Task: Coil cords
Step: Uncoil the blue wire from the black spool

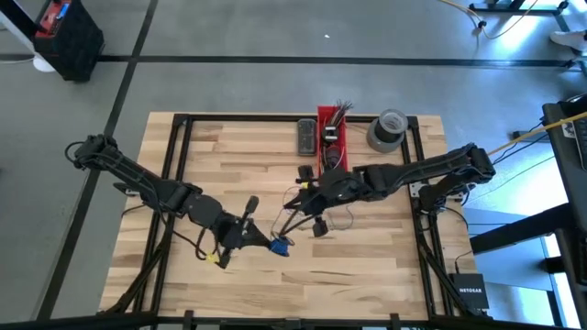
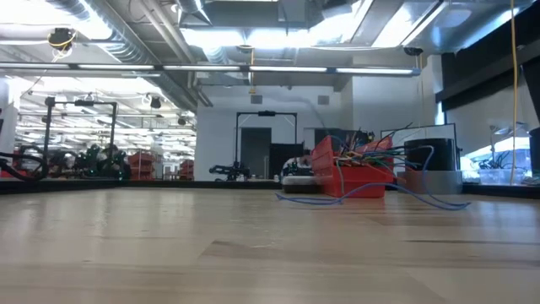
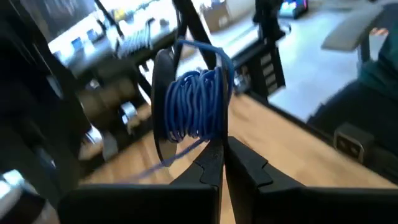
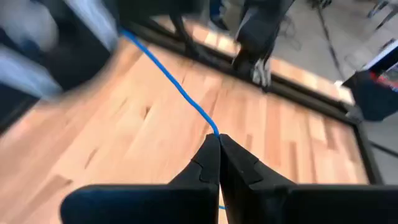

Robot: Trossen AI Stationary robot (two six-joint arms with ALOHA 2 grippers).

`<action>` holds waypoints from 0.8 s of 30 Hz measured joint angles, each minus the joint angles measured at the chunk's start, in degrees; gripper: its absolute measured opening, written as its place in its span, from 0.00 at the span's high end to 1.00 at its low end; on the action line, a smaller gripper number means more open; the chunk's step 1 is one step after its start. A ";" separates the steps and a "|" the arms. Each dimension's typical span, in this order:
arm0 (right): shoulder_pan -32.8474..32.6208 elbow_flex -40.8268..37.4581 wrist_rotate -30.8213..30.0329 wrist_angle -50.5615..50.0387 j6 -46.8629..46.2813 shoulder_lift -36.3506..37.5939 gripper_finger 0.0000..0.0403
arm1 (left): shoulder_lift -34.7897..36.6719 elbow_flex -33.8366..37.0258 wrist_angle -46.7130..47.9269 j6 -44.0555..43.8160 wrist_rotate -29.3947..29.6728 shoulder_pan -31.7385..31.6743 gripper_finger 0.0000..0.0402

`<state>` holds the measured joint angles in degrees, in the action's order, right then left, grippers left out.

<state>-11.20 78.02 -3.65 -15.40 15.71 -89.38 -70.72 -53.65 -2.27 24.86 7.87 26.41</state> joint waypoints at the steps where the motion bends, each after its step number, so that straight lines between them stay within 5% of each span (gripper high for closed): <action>1: 0.00 0.00 -0.13 -0.30 0.07 -0.78 0.99 | -0.02 0.00 -1.68 0.99 -0.08 0.00 0.99; 6: -0.60 -0.13 -5.26 -6.19 1.04 -2.62 1.00 | 0.00 0.01 -4.75 1.36 5.72 0.54 0.99; 15: -7.21 -0.13 -14.68 -19.16 -4.16 -1.43 1.00 | -0.01 0.04 1.53 -2.66 42.61 2.43 0.99; 20: -13.14 -0.13 -26.05 -22.44 -4.84 1.82 1.00 | 0.00 0.04 11.58 -9.02 42.80 1.74 0.99; 24: -17.30 -0.09 -35.54 -21.71 -3.27 6.30 1.00 | 0.00 0.04 17.56 -12.74 34.10 0.41 0.99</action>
<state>-28.50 77.93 -39.19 -37.12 12.44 -83.08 -70.72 -53.60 15.29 12.12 41.97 26.82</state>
